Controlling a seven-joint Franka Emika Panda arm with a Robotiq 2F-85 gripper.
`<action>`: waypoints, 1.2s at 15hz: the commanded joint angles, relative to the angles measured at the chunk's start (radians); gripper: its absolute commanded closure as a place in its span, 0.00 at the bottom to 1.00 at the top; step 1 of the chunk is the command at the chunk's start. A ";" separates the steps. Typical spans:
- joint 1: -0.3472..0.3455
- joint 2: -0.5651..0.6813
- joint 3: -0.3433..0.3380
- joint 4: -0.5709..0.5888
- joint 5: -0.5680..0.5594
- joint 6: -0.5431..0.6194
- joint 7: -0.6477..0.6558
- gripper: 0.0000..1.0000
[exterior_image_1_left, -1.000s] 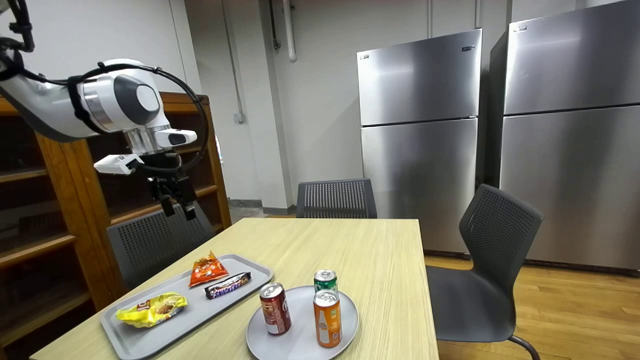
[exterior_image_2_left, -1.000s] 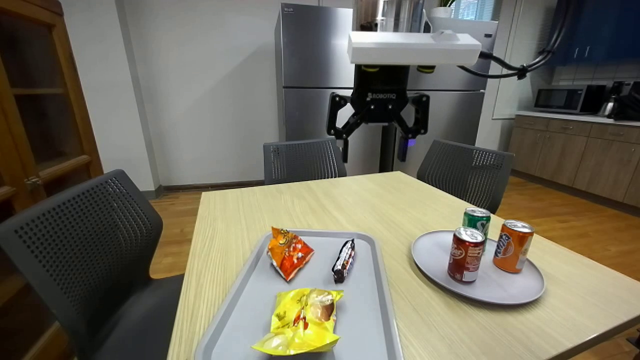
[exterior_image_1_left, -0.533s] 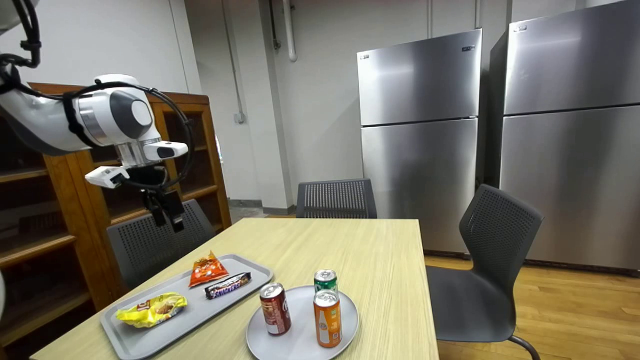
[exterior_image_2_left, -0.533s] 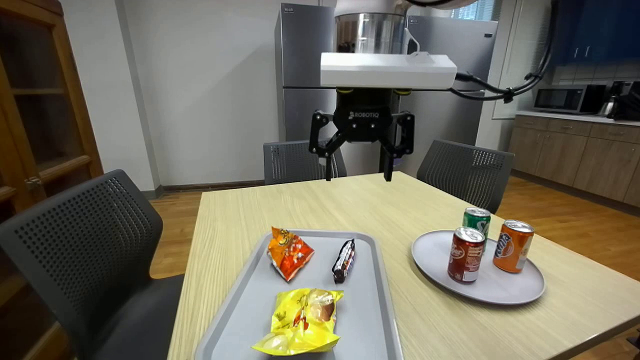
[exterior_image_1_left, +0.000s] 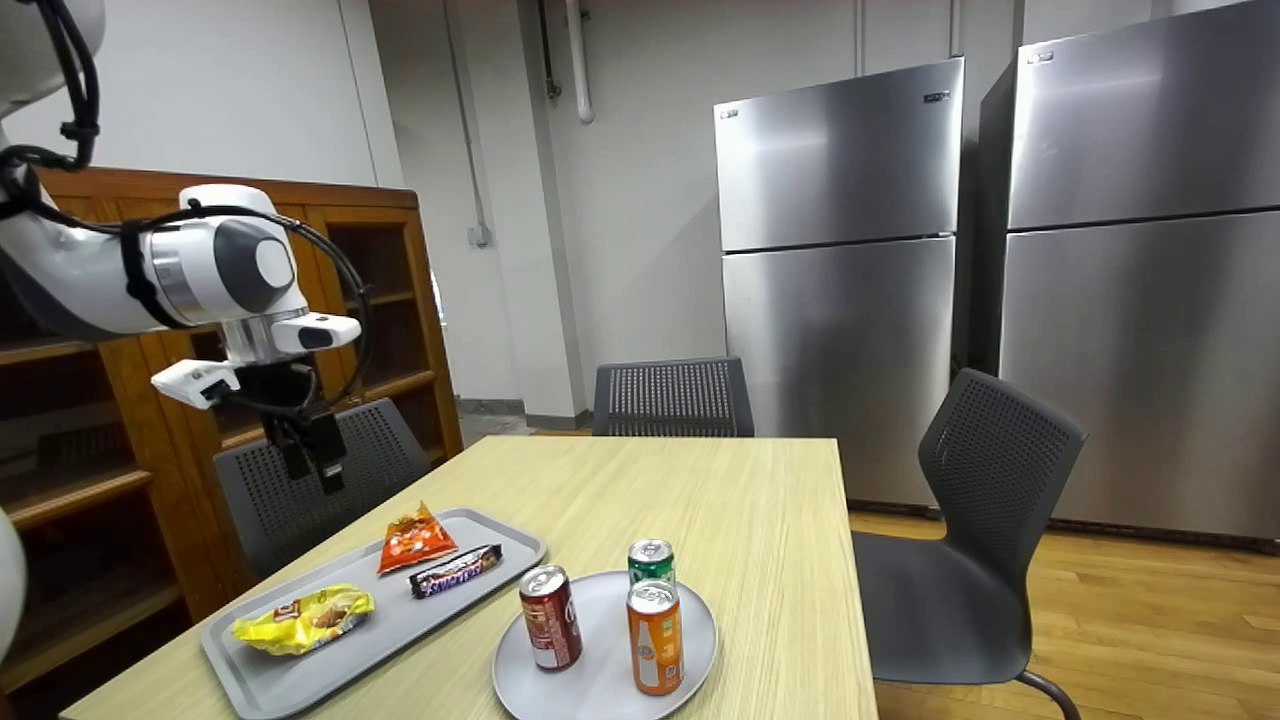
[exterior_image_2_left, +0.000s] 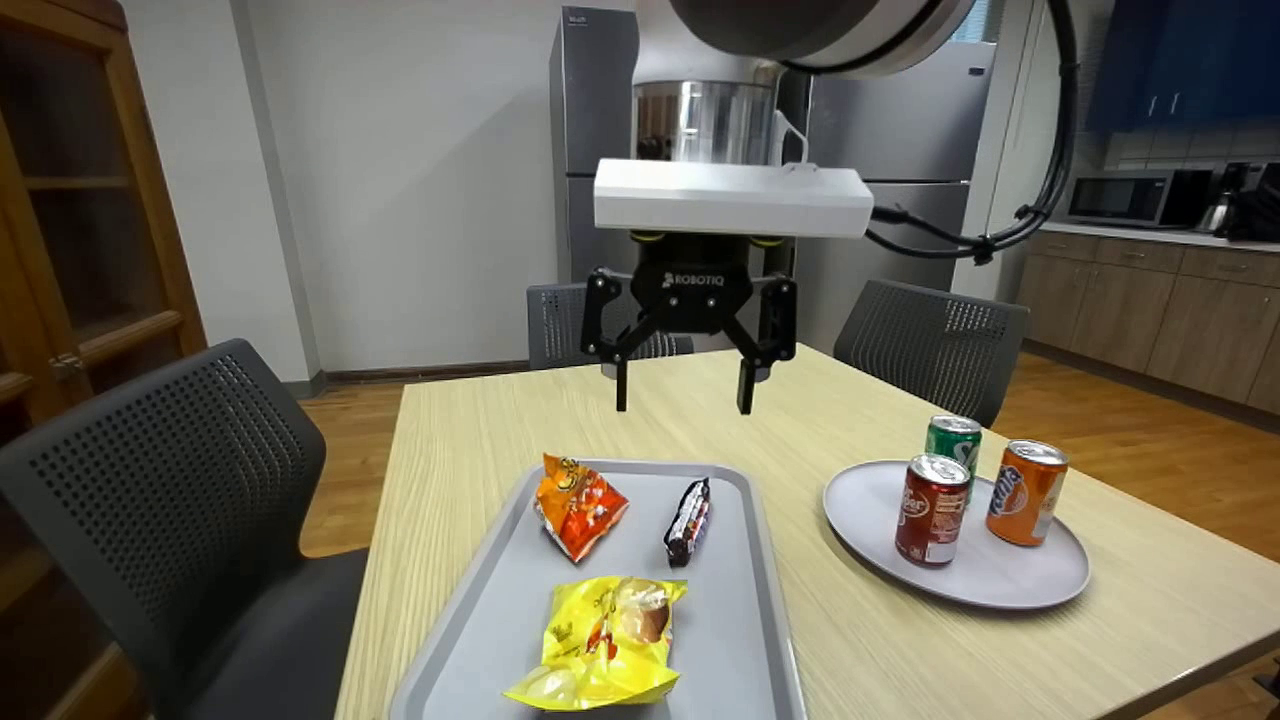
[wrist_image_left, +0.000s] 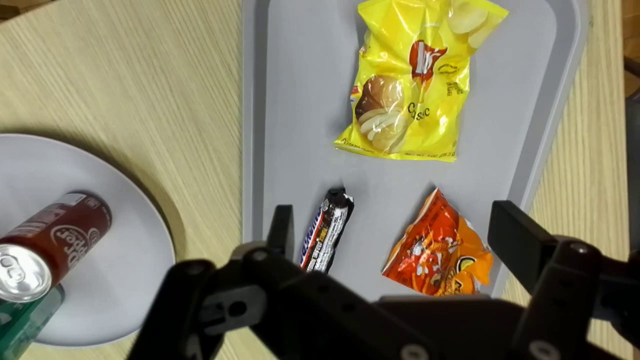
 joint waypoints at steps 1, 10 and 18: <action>0.025 0.039 -0.002 0.004 0.045 0.031 0.000 0.00; 0.056 0.146 -0.012 0.004 0.120 0.109 -0.028 0.00; 0.083 0.273 -0.049 0.039 0.098 0.168 -0.016 0.00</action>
